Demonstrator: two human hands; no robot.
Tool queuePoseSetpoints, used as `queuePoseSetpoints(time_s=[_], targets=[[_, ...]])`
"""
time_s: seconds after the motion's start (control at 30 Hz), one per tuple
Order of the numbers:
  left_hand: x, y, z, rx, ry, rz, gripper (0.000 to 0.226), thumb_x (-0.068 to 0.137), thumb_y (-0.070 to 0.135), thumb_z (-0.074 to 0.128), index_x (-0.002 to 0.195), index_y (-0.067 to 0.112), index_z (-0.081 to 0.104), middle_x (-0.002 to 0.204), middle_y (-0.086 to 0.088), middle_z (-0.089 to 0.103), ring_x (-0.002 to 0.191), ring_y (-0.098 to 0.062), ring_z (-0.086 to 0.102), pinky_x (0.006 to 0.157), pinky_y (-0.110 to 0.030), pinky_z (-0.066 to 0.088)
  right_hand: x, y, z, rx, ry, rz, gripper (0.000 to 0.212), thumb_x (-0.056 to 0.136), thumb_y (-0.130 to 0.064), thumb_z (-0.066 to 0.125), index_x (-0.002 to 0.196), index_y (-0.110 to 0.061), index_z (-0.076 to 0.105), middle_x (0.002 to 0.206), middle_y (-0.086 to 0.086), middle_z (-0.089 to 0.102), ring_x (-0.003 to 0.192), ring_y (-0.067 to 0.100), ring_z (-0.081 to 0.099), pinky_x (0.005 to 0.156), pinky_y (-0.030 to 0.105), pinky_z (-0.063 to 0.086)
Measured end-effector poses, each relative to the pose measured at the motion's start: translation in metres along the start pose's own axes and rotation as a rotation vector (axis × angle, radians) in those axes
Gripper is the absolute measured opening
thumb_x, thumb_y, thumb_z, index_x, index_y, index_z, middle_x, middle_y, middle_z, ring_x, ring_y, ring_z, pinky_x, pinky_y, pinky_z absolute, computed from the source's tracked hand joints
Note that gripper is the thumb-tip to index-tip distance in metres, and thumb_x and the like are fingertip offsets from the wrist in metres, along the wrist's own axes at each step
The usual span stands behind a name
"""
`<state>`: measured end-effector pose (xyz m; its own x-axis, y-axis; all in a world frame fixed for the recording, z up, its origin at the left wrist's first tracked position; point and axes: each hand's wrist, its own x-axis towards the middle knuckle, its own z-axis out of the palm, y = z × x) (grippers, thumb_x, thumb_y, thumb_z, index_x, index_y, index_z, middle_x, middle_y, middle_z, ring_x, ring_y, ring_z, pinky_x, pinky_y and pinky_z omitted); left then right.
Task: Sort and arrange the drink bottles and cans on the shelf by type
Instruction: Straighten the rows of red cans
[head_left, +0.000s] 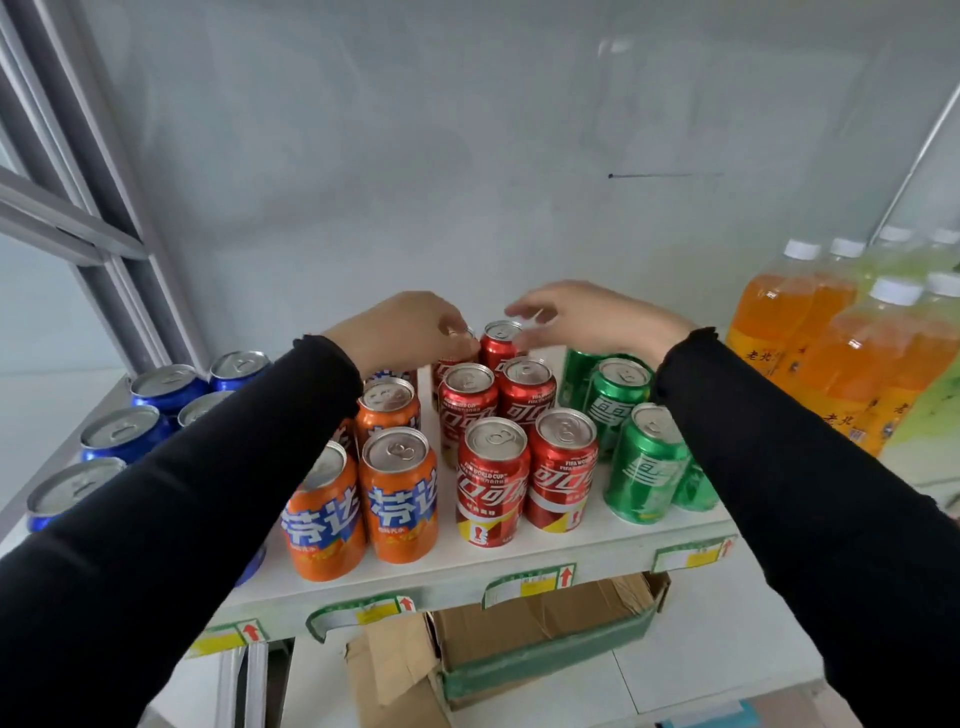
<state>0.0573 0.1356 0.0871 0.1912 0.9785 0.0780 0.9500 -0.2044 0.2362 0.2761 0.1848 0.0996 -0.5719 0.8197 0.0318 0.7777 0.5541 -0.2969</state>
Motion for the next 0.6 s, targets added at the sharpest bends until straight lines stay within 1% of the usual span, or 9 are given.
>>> queuePoseSetpoints(time_s=[0.07, 0.1, 0.17, 0.23, 0.3, 0.4, 0.47, 0.5, 0.6], targets=[[0.016, -0.013, -0.007, -0.021, 0.097, -0.025, 0.05, 0.096, 0.049, 0.059, 0.135, 0.019, 0.06, 0.134, -0.002, 0.062, 0.116, -0.02, 0.058, 0.094, -0.03, 0.042, 0.017, 0.006, -0.01, 0.028, 0.113, 0.02, 0.05, 0.095, -0.042, 0.065, 0.141, -0.024, 0.055, 0.139, -0.001, 0.059, 0.119, 0.015, 0.057, 0.095, 0.03, 0.043], [0.024, -0.019, -0.008, 0.0, 0.089, -0.043, 0.053, 0.096, 0.049, 0.059, 0.14, 0.02, 0.056, 0.14, -0.003, 0.057, 0.122, -0.021, 0.056, 0.099, -0.032, 0.041, 0.026, 0.007, -0.01, 0.013, 0.114, 0.028, 0.05, 0.095, -0.041, 0.064, 0.142, -0.024, 0.054, 0.14, 0.0, 0.058, 0.12, 0.017, 0.057, 0.096, 0.031, 0.043], [0.038, -0.027, -0.004, 0.079, -0.008, -0.075, 0.063, 0.096, 0.053, 0.056, 0.148, 0.02, 0.046, 0.152, -0.004, 0.047, 0.134, -0.023, 0.048, 0.11, -0.036, 0.036, 0.043, 0.007, -0.003, -0.057, 0.026, 0.037, 0.055, 0.097, -0.042, 0.062, 0.146, -0.022, 0.049, 0.145, 0.003, 0.054, 0.126, 0.021, 0.054, 0.1, 0.033, 0.041], [0.05, -0.031, 0.004, 0.128, -0.104, -0.083, 0.067, 0.097, 0.056, 0.052, 0.152, 0.02, 0.041, 0.156, -0.003, 0.042, 0.14, -0.023, 0.042, 0.115, -0.037, 0.03, 0.055, 0.005, 0.009, -0.118, -0.058, 0.04, 0.059, 0.098, -0.043, 0.06, 0.151, -0.022, 0.043, 0.15, 0.004, 0.049, 0.131, 0.023, 0.051, 0.103, 0.033, 0.039], [0.058, -0.031, 0.009, 0.119, -0.149, -0.074, 0.063, 0.099, 0.052, 0.052, 0.152, 0.019, 0.042, 0.155, -0.004, 0.045, 0.139, -0.023, 0.043, 0.113, -0.035, 0.031, 0.065, 0.006, 0.017, -0.145, -0.106, 0.041, 0.059, 0.098, -0.04, 0.06, 0.152, -0.023, 0.042, 0.152, 0.003, 0.046, 0.131, 0.025, 0.051, 0.103, 0.032, 0.041], [0.063, -0.028, 0.012, 0.077, -0.153, -0.059, 0.054, 0.098, 0.045, 0.057, 0.145, 0.017, 0.051, 0.146, -0.004, 0.054, 0.129, -0.023, 0.051, 0.101, -0.031, 0.037, 0.071, 0.007, 0.024, -0.188, -0.151, 0.048, 0.052, 0.098, -0.037, 0.06, 0.147, -0.024, 0.049, 0.147, 0.003, 0.052, 0.125, 0.027, 0.056, 0.099, 0.034, 0.048], [0.064, -0.026, 0.013, 0.083, -0.159, -0.032, 0.051, 0.099, 0.042, 0.057, 0.143, 0.017, 0.052, 0.142, -0.003, 0.056, 0.126, -0.022, 0.052, 0.097, -0.029, 0.037, 0.073, 0.007, 0.026, -0.288, -0.123, 0.045, 0.048, 0.099, -0.04, 0.057, 0.143, -0.019, 0.053, 0.141, 0.005, 0.057, 0.122, 0.028, 0.057, 0.094, 0.033, 0.047], [0.065, -0.026, 0.013, 0.084, -0.16, -0.025, 0.05, 0.1, 0.042, 0.056, 0.143, 0.016, 0.052, 0.141, -0.003, 0.057, 0.124, -0.022, 0.053, 0.095, -0.028, 0.037, 0.073, 0.007, 0.027, -0.326, -0.105, 0.045, 0.048, 0.099, -0.041, 0.056, 0.141, -0.017, 0.054, 0.138, 0.006, 0.059, 0.121, 0.028, 0.057, 0.094, 0.034, 0.047], [0.068, -0.025, 0.015, 0.102, -0.134, -0.036, 0.05, 0.099, 0.046, 0.055, 0.138, 0.016, 0.055, 0.137, -0.005, 0.059, 0.117, -0.021, 0.055, 0.093, -0.029, 0.04, 0.074, 0.007, 0.027, -0.325, -0.108, 0.045, 0.05, 0.1, -0.039, 0.056, 0.145, -0.02, 0.051, 0.144, 0.004, 0.056, 0.127, 0.027, 0.054, 0.095, 0.033, 0.043]])
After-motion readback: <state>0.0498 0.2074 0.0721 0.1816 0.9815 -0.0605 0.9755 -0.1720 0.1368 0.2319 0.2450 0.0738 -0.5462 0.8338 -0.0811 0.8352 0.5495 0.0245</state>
